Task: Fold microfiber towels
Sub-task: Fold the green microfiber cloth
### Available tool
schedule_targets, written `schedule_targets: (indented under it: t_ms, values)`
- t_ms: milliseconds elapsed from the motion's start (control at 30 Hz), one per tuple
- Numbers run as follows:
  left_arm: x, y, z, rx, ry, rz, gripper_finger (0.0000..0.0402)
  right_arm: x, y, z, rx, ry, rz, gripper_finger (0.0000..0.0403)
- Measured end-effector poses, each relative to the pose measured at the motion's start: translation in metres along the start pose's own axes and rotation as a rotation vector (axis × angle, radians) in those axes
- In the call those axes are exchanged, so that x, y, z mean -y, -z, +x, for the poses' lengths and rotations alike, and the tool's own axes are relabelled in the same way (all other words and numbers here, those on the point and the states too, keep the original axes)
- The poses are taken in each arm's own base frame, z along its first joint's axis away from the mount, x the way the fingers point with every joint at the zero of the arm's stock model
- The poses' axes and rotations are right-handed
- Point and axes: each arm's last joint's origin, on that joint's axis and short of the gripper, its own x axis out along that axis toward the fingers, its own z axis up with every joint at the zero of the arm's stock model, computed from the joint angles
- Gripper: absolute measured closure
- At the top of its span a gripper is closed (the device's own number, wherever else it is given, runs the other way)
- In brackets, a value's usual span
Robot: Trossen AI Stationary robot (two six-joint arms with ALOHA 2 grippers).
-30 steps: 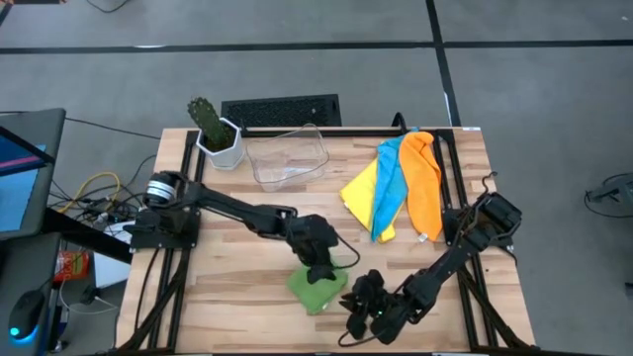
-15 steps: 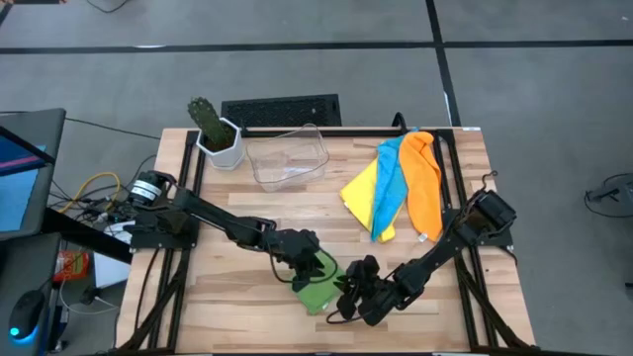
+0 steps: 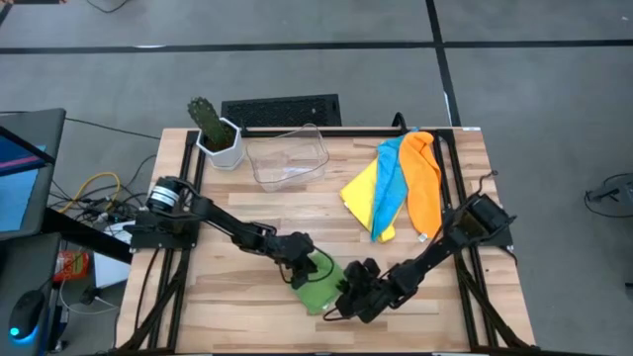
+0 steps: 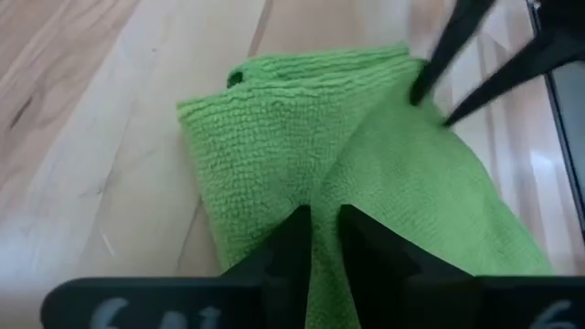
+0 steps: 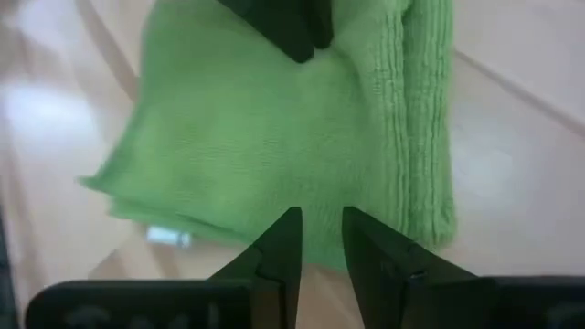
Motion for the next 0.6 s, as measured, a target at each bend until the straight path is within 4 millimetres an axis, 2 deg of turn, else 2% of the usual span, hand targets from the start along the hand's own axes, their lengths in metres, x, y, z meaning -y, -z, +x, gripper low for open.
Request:
schedule_targets:
  t_ms: [167,300,433,600]
  values:
    - [-0.004,-0.007,-0.002,0.005,0.031,-0.05,0.0351,-0.008,-0.015,-0.016,0.096,-0.047,-0.021,0.0296]
    - [0.004,-0.02,-0.013,0.053,0.083,-0.063,0.0356,-0.015,-0.03,-0.019,0.226,-0.072,-0.068,0.0296]
    - [0.01,-0.025,-0.024,0.056,0.089,-0.044,0.0361,-0.006,-0.039,-0.003,0.244,-0.019,-0.078,0.0296]
    - [0.021,-0.016,-0.025,0.016,0.097,-0.014,0.0369,0.007,-0.045,0.019,0.245,0.056,-0.076,0.0296]
